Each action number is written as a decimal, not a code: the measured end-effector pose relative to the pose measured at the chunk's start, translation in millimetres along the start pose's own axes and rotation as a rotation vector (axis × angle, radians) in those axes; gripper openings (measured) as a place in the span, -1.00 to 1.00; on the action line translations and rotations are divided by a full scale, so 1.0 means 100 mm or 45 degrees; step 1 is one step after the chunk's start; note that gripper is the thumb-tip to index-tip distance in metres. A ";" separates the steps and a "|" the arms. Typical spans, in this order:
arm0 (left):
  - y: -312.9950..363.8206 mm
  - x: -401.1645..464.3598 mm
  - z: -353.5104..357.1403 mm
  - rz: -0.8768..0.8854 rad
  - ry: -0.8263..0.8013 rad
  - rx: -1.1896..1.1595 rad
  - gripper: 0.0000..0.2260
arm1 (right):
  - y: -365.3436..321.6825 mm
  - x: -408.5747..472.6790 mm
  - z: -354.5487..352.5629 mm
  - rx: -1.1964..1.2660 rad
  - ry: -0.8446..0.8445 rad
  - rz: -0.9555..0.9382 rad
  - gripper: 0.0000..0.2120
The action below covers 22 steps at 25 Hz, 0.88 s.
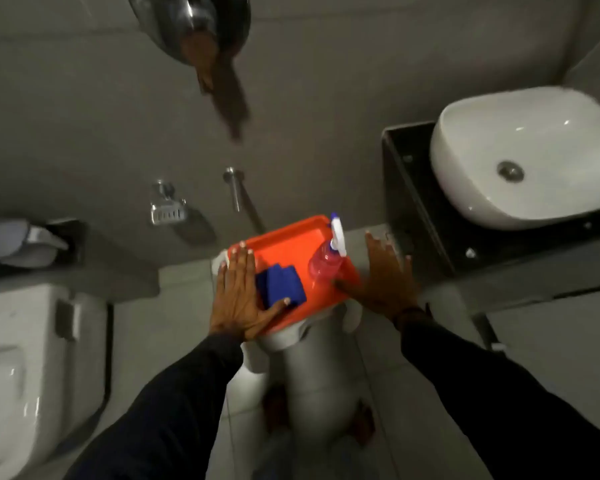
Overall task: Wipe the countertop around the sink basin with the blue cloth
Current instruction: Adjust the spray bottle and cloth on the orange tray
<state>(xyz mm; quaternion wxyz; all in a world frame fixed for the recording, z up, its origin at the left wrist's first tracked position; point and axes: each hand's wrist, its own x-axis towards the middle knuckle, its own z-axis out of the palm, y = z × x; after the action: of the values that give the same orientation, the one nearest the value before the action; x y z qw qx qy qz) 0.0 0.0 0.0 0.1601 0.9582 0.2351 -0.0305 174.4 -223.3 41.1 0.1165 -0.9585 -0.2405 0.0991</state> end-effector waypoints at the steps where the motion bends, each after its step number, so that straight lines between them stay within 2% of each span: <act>1: -0.05 -0.05 0.22 -0.065 -0.058 -0.026 0.14 | -0.03 0.13 0.15 0.241 -0.080 0.111 0.17; 3: -0.08 -0.09 0.53 -0.144 -0.089 -0.040 0.17 | -0.11 0.42 0.42 0.695 -0.136 0.250 0.18; 5: -0.07 -0.13 0.83 -0.177 -0.106 -0.046 0.17 | -0.19 0.75 0.74 0.983 0.005 0.205 0.05; 8: -0.02 -0.15 1.05 -0.230 -0.114 -0.070 0.16 | -0.29 1.00 1.09 1.157 0.181 0.182 -0.31; 12: -0.02 -0.16 1.15 -0.332 -0.090 -0.114 0.17 | -0.43 1.22 0.94 1.287 0.155 0.347 -0.73; 14: -0.02 -0.14 1.14 -0.373 -0.097 -0.135 0.20 | -0.50 1.28 0.67 1.346 0.071 0.330 -0.79; 16: 0.00 -0.14 1.12 -0.391 -0.117 -0.103 0.22 | -0.57 1.27 0.41 1.400 -0.050 0.203 -0.85; 18: 0.00 -0.15 1.11 -0.390 -0.145 -0.089 0.23 | -0.63 1.15 0.24 1.408 -0.317 0.033 -0.91; 20: 0.00 -0.14 1.10 -0.388 -0.143 -0.103 0.24 | -0.62 0.96 0.24 1.219 -0.583 -0.107 -0.76; 22: -0.01 -0.14 1.12 -0.384 -0.132 -0.120 0.24 | -0.56 0.77 0.37 0.843 -0.728 -0.204 -0.63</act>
<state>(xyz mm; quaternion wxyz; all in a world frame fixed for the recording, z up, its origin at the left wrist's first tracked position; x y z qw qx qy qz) -10.6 -41.6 -104.1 0.2103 0.9006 0.3689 -0.0924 207.3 -131.9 10.9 0.3533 -0.7819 -0.2918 0.4227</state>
